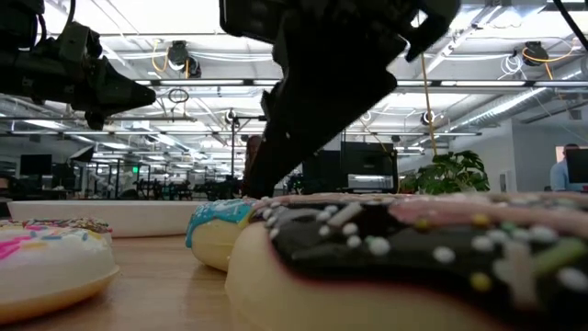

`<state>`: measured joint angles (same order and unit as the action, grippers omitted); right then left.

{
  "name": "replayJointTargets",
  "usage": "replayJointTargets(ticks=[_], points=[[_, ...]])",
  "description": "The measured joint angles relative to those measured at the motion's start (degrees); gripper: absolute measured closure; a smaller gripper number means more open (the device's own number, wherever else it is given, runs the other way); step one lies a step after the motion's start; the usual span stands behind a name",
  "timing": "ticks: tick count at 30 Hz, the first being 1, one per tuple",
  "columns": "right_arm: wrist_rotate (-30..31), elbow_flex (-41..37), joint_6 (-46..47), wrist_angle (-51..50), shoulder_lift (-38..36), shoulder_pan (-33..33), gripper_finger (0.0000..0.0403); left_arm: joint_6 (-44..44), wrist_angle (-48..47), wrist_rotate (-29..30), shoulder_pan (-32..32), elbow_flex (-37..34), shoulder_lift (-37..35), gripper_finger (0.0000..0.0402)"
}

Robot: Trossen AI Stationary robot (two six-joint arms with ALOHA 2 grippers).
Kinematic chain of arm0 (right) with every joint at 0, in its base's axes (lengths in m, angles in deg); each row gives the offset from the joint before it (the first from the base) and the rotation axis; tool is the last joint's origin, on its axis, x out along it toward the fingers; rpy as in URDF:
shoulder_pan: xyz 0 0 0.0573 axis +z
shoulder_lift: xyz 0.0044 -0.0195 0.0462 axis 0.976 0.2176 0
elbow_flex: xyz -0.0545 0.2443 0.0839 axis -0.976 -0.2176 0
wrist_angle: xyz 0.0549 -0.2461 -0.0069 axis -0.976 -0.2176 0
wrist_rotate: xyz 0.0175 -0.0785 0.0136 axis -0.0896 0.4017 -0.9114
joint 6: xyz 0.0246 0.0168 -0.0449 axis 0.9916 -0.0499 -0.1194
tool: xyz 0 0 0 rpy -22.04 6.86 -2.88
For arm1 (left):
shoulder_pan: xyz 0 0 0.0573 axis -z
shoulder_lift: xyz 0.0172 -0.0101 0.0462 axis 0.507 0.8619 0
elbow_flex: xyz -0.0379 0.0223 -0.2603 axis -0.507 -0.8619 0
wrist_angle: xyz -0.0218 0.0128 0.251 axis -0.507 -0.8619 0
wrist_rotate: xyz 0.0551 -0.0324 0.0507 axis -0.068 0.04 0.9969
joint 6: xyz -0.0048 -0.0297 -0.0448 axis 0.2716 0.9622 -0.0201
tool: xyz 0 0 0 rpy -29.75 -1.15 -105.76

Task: Pick & Place donuts
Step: Put the big blue donut on the gray plate

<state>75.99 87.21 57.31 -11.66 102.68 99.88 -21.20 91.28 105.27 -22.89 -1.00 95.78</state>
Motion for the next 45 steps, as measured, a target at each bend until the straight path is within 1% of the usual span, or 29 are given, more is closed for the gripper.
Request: replayJointTargets(ticks=[4,7,13,20,25,27,29,31,35,38,40,42,45], points=[[-0.4,-1.7,0.8,-0.1,0.0,-0.4,0.0163,0.0,0.0,0.0,0.0,0.0,0.0,0.035],[-1.7,-2.1,0.9,0.0,0.0,-0.4,0.0166,-0.2,0.0,0.0,0.0,0.0,0.0,0.035],[-1.7,-2.2,2.0,0.6,0.7,-0.5,0.0167,-0.1,0.0,0.0,0.0,0.0,0.0,0.035],[-1.5,-2.0,2.4,2.1,3.3,-0.7,0.0168,-0.3,0.0,0.0,0.0,0.0,0.0,0.035],[-1.5,-2.0,2.0,2.4,3.4,-0.8,0.0169,-0.2,-0.2,0.0,0.0,0.0,0.0,0.035],[-1.5,-2.0,2.0,2.4,3.0,-0.8,0.0176,-0.2,-0.2,0.0,0.0,0.0,0.0,0.035],[-1.5,-2.1,2.3,2.2,3.0,-0.8,0.0195,-0.2,-0.2,0.0,0.0,0.0,0.0,0.035],[-1.5,-2.1,3.1,1.6,2.9,-0.8,0.0222,-0.2,-0.3,0.0,0.0,0.0,0.0,0.035],[-1.7,-2.1,3.6,1.1,2.7,-0.7,0.0294,-0.1,-0.3,0.0,0.0,0.0,0.0,0.035],[-4.2,-2.2,3.7,0.0,1.6,-0.6,0.0348,-0.1,-0.3,0.0,0.0,0.0,0.0,0.035],[-4.7,-2.3,3.9,-1.0,0.2,-0.5,0.0379,-0.1,-0.2,0.0,0.0,0.0,0.0,0.035],[-4.7,-2.3,4.1,-1.5,-1.9,-0.3,0.0392,-0.1,-0.3,0.0,0.0,0.0,0.0,0.035],[-4.6,-2.2,5.4,-3.0,-5.1,0.5,0.0383,-0.1,-0.3,0.0,0.0,0.0,0.0,0.035]])
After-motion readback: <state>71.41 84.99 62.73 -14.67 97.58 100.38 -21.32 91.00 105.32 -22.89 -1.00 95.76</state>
